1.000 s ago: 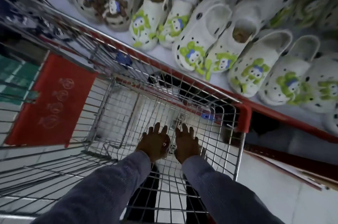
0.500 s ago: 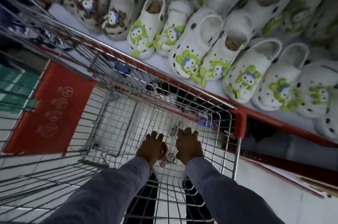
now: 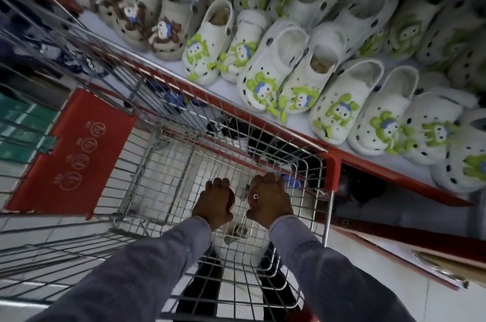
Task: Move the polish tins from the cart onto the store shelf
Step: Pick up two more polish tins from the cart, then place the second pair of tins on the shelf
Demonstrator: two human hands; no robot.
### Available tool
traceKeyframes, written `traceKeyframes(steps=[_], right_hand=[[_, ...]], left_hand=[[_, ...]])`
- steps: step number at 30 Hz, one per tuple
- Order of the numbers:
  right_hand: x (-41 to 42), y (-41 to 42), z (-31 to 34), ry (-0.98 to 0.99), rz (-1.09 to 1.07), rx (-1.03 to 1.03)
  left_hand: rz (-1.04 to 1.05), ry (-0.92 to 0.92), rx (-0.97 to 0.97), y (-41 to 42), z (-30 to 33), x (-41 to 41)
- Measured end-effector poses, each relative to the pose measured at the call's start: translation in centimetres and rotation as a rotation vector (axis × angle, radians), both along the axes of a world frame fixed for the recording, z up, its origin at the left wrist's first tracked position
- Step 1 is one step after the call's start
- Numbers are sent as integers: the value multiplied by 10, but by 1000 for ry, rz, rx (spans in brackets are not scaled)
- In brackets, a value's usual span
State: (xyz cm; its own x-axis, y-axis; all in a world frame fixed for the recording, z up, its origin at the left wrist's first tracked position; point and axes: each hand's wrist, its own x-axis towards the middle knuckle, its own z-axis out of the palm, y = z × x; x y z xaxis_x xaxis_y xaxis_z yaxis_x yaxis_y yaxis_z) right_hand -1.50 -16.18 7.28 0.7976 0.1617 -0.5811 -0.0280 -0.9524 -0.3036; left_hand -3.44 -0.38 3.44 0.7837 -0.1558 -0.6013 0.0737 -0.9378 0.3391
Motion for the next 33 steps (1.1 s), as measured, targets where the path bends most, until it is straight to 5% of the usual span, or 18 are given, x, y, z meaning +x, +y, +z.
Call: traceKeyframes(steps=[7,13,18,24,33], right_hand=[[43,-10,162,-205,-66,183],[82,-23,337,-499,-139,325],[108,-41,437,-710,-190,422],[164,-62,484,-881,-295,411],[237,-64,457,-771,-263,235]], left_hand=[[131,-244,-166,38,153,43],[49,-608,-212,33,351,95],[62,-831,-296,9,455,137],[94,-933,-394,-30,517,193],[117,-791,-356,-64,501,269]])
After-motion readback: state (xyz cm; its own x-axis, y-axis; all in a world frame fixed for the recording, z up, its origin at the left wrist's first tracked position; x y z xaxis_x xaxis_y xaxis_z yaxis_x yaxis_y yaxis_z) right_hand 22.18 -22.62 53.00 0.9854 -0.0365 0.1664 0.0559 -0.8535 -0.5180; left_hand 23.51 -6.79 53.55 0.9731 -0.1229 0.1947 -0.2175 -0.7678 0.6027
